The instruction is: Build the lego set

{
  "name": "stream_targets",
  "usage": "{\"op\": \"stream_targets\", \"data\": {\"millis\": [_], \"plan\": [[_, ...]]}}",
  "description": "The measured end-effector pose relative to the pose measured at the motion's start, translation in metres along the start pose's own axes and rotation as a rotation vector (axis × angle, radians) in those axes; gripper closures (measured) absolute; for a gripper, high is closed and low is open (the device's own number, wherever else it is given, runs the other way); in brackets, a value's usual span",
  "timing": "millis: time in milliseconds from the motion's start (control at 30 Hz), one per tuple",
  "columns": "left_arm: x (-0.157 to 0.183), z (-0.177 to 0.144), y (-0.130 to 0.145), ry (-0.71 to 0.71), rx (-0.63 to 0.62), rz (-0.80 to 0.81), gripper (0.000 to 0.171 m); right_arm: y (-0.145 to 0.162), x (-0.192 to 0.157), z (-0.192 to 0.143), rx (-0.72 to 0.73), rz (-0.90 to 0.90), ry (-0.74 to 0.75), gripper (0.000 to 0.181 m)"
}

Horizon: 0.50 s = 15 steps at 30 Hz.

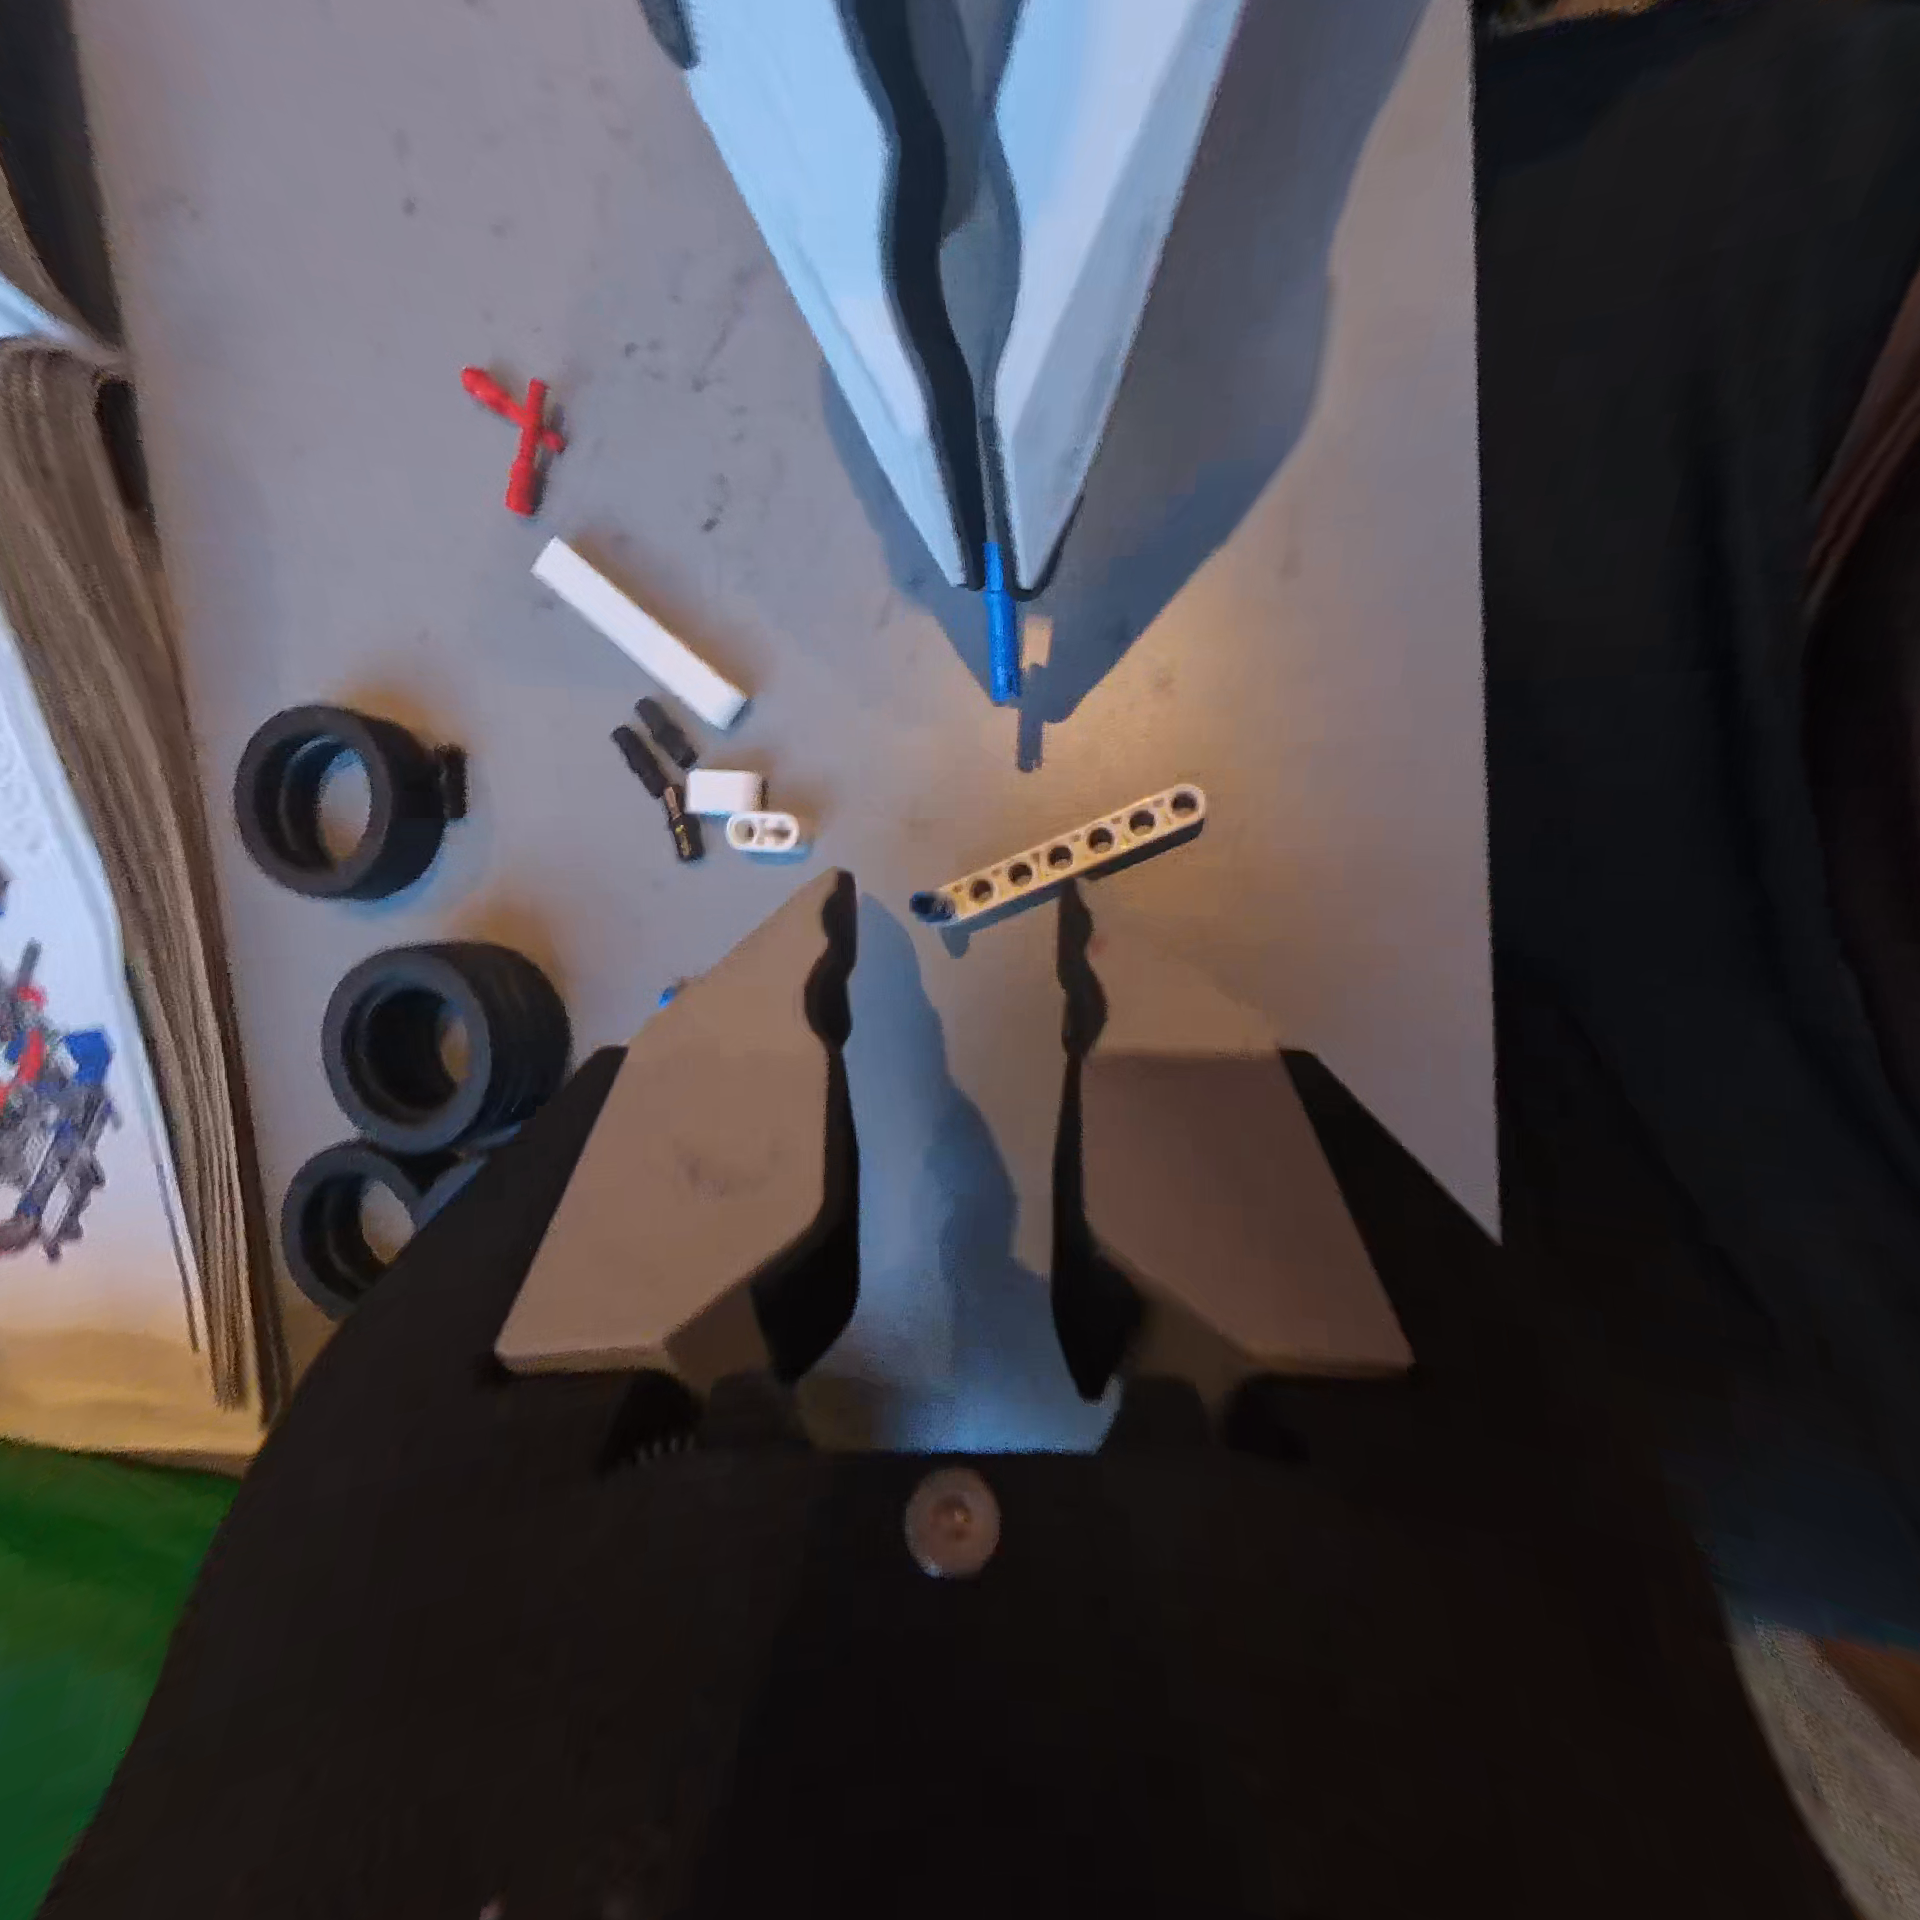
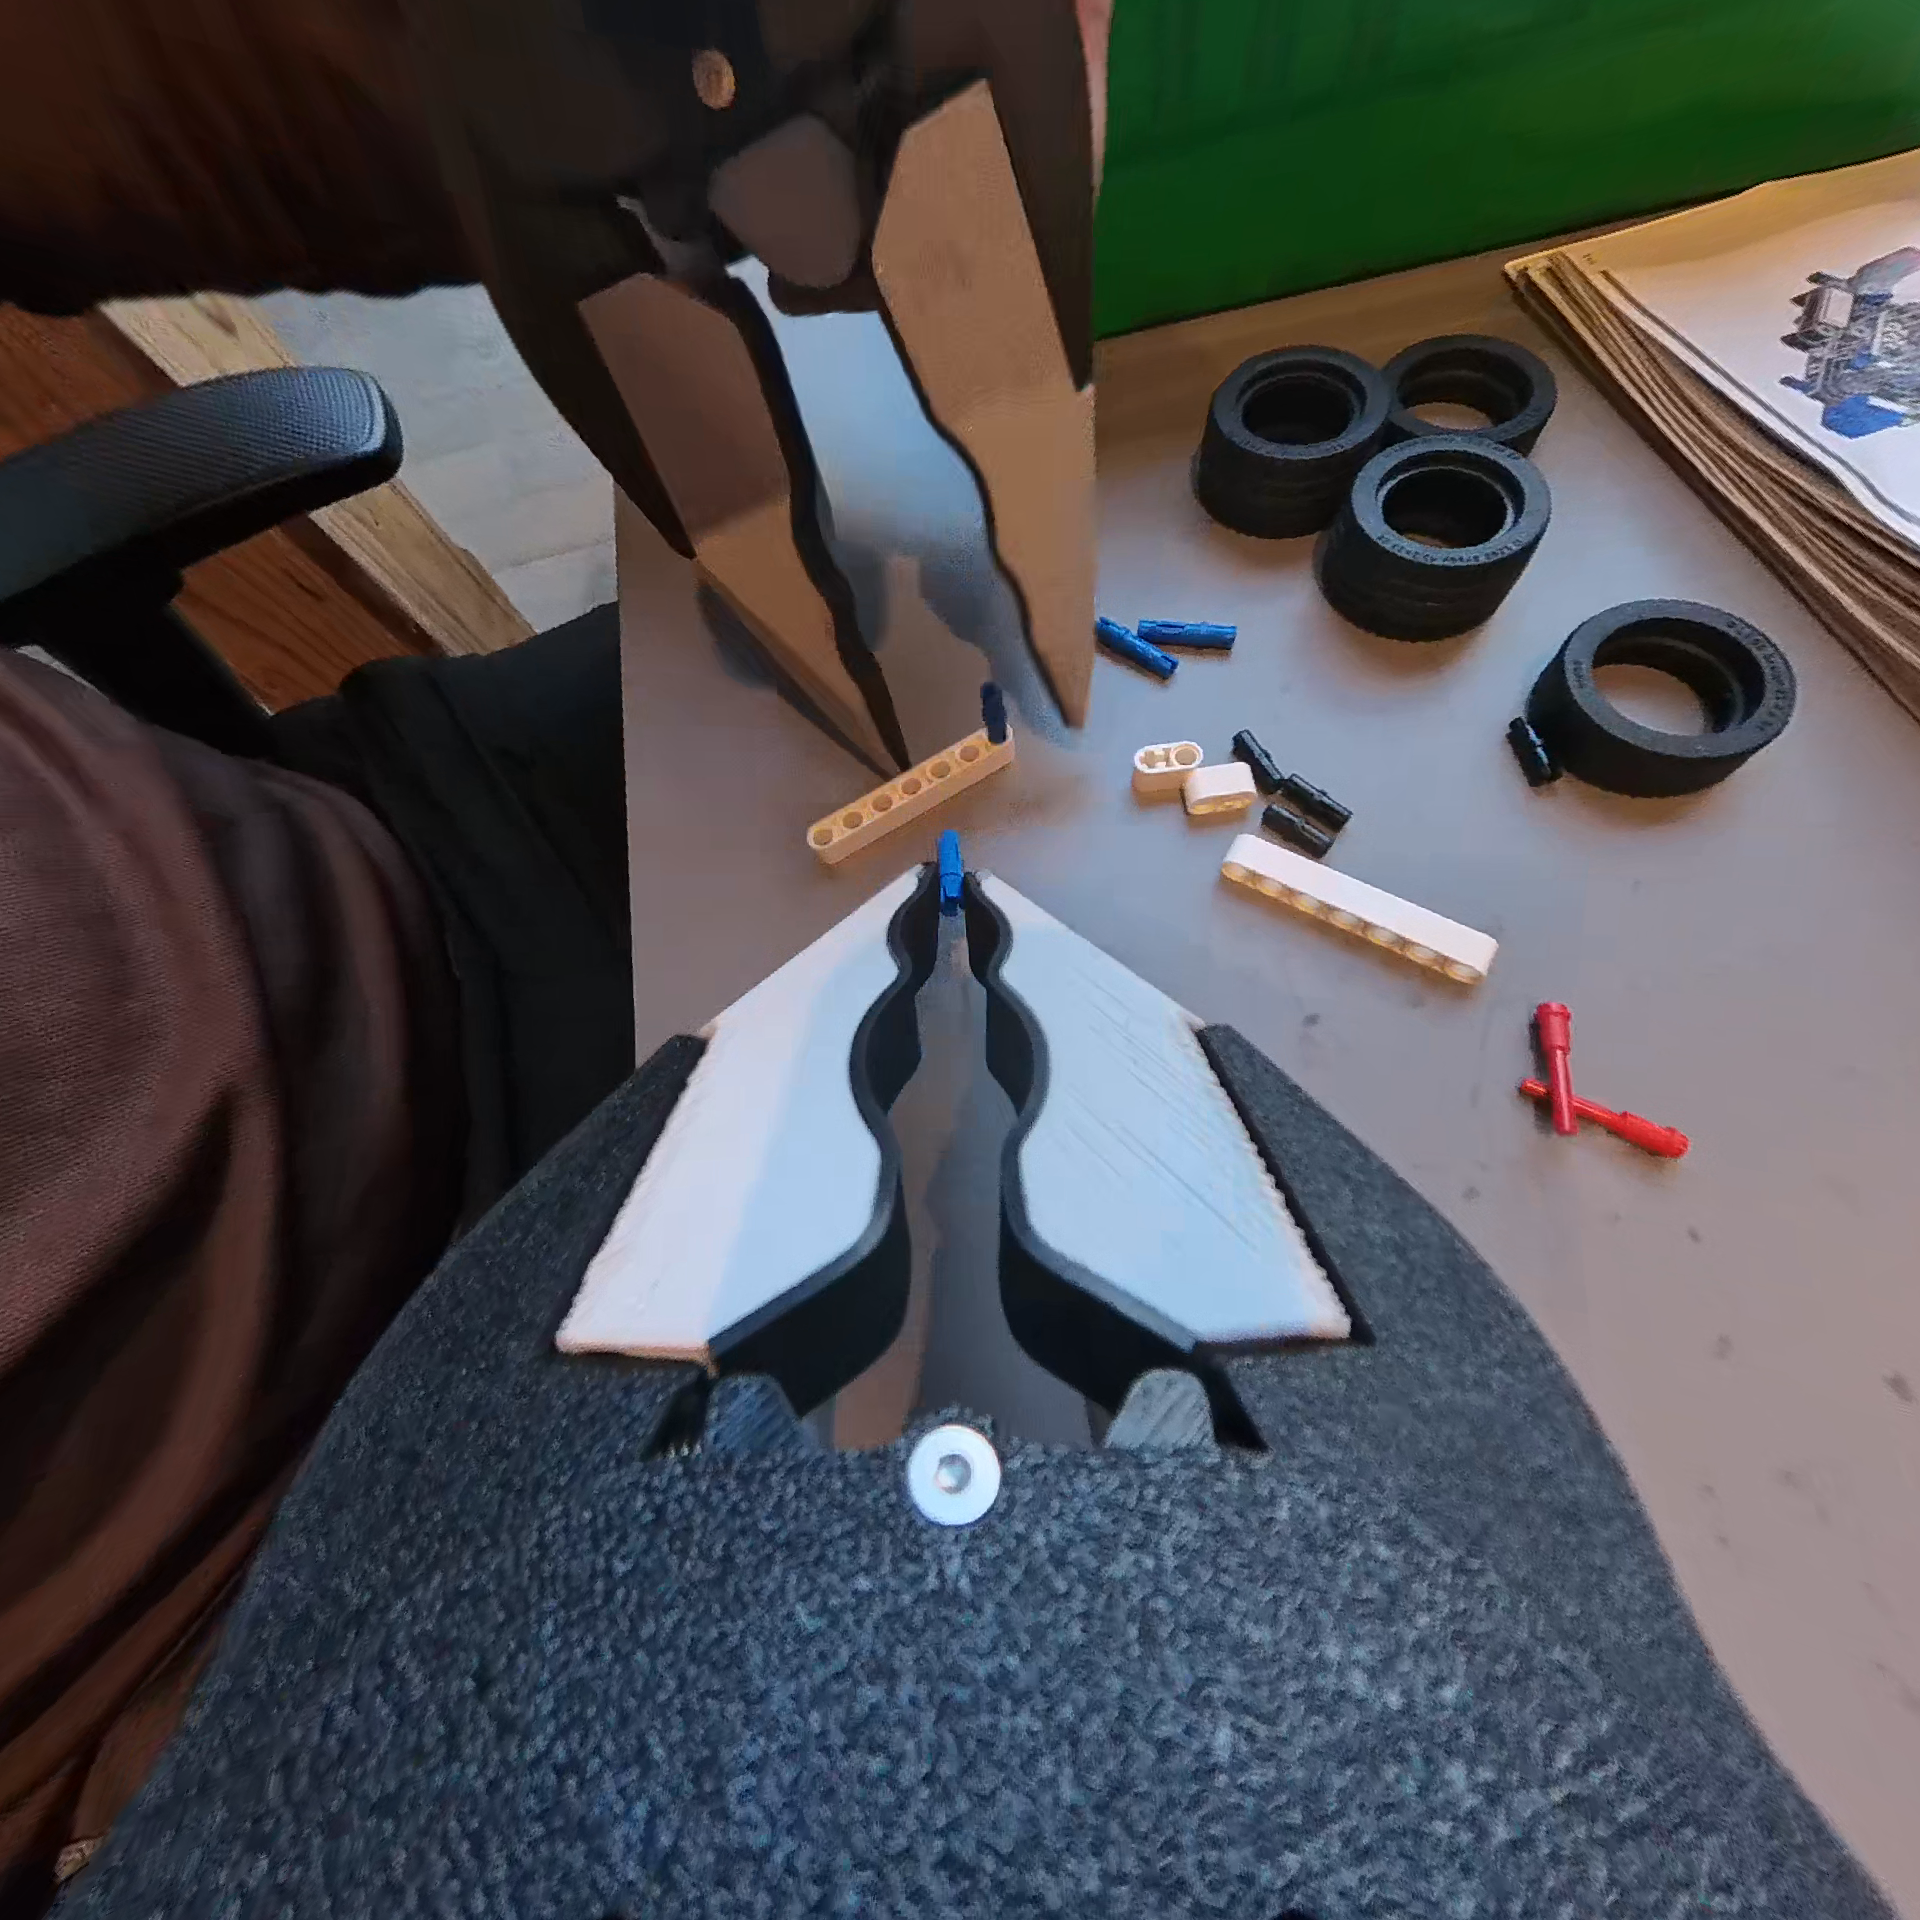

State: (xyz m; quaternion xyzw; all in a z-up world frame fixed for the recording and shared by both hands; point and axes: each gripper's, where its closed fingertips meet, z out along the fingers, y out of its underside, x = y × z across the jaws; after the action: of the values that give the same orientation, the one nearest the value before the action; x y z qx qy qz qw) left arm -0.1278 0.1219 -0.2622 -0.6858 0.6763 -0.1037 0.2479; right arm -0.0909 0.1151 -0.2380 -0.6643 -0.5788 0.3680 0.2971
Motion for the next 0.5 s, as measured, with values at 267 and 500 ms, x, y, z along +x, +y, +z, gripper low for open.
{"op": "stream_targets", "data": {"millis": [267, 500], "plan": [[0.018, 0.006, -0.005, 0.023, -0.005, -0.205, 0.167, 0.004, 0.001, -0.005, -0.018, -0.013, 0.030, 0.177], [0.039, 0.000, -0.006, -0.031, 0.123, -0.466, 0.150, 0.006, 0.000, -0.007, -0.019, -0.007, 0.035, 0.177]]}}
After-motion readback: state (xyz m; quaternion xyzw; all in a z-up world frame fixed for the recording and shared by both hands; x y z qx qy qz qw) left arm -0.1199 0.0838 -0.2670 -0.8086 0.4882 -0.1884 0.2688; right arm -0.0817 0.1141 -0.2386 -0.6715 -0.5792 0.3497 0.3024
